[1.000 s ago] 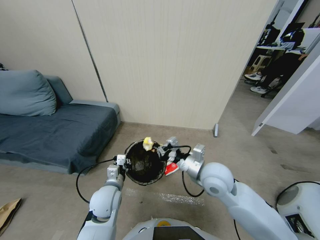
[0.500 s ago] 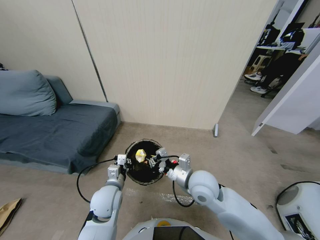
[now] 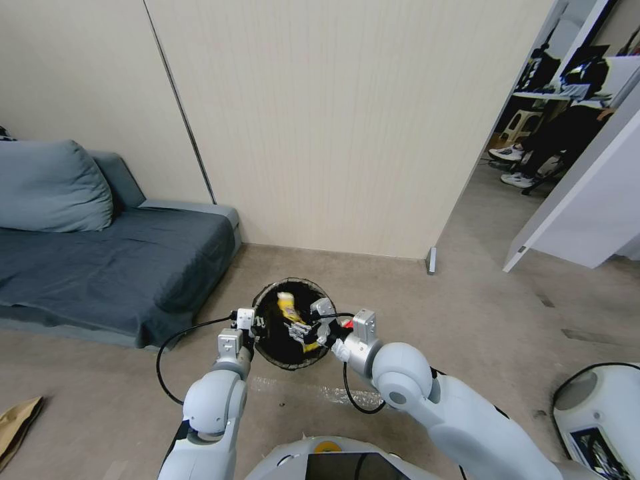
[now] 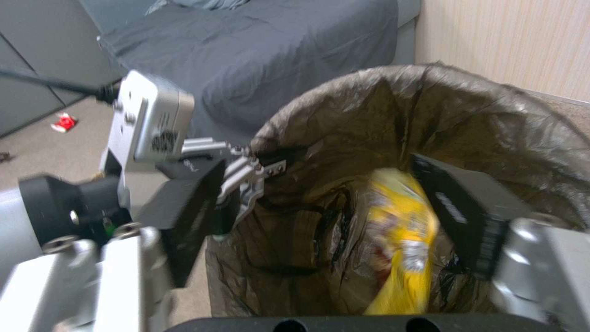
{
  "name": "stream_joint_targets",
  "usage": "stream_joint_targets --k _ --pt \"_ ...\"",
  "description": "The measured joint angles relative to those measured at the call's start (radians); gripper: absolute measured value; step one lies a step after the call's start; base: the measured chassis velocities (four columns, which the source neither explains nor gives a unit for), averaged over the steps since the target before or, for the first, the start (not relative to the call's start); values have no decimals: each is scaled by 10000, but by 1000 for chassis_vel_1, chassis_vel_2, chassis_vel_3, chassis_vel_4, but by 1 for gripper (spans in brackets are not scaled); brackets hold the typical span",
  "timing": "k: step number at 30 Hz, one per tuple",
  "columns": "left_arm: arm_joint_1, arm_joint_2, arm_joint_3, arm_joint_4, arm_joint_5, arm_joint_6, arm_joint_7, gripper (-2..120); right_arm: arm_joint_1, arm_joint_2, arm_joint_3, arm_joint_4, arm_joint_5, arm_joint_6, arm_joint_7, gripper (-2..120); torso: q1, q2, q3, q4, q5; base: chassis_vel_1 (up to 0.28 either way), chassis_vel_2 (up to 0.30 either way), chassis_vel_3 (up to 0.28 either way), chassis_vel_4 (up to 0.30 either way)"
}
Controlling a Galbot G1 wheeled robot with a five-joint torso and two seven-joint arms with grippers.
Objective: Pick up the trash bin, then pick up the garbage from the floor and place it into the trash bin.
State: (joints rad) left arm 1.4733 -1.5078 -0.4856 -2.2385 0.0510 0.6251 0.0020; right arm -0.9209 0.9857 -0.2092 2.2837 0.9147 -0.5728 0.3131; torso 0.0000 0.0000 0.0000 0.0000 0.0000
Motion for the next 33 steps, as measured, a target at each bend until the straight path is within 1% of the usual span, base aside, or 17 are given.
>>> stream_joint_targets --k 2,3,5,7,9,10,13,14,16,18,20,25,27,28,30,31,33 --pt "-6 1 -9 16 -6 0 1 1 20 5 187 107 203 -24 117 96 -1 0 0 0 0 0 0 0 0" --pt "-6 1 -9 16 -6 0 1 1 20 5 187 107 203 -24 117 96 -1 0 0 0 0 0 0 0 0" --pt "-11 0 -11 27 -12 0 5 1 24 -40 504 288 362 -32 151 100 0 0 0 0 0 0 0 0 0" --pt "-14 0 -12 28 -14 0 6 1 24 -71 645 384 440 -42 163 100 0 0 0 0 0 0 0 0 0" --pt "-29 2 -17 37 -22 0 12 1 5 -174 1134 749 702 -72 245 100 -1 0 0 0 0 0 0 0 0" --pt "-29 2 -17 37 -22 0 12 1 5 -174 1134 749 702 -72 245 100 -1 0 0 0 0 0 0 0 0" --pt "-69 -6 -20 88 -23 -3 14 1 -147 -298 1933 1277 1007 -120 273 100 0 0 0 0 1 0 0 0 0" --pt "-69 -6 -20 88 -23 -3 14 1 -147 -298 1933 1277 1007 -120 273 100 0 0 0 0 1 0 0 0 0" --pt "-91 -11 -20 114 -24 -6 16 1 -258 -316 2498 1573 1092 -113 260 100 -1 0 0 -2 1 0 0 0 0" --pt "-92 -13 -20 118 -24 -6 18 1 -276 -315 2634 1650 1110 -82 274 100 0 0 0 -1 1 0 0 0 0" --pt "-89 -14 -19 118 -23 -6 18 1 -305 -305 3030 1760 1117 64 341 100 -1 0 -1 -1 0 0 0 0 0" --pt "-33 -16 -27 88 -24 -8 22 1 -280 -262 3414 1604 1042 267 442 100 -1 0 -1 -1 0 0 0 0 0" --pt "25 -4 -87 -7 -23 -8 27 1 -192 -174 3910 1119 967 334 496 100 0 0 0 0 1 0 0 0 0" --pt "25 -4 -87 -7 -23 -8 27 1 -192 -174 3910 1119 967 334 496 100 0 0 0 0 1 0 0 0 0" --pt "74 30 -173 -89 -53 -8 47 1 -130 -126 4322 560 760 369 461 100 0 0 -1 1 1 0 0 0 0" --pt "74 30 -173 -89 -53 -8 47 1 -130 -126 4322 560 760 369 461 100 0 0 -1 1 1 0 0 0 0" --pt "106 43 -255 -129 -82 -8 62 1 -183 -136 4564 54 362 461 192 100 0 0 0 0 1 0 0 0 0"
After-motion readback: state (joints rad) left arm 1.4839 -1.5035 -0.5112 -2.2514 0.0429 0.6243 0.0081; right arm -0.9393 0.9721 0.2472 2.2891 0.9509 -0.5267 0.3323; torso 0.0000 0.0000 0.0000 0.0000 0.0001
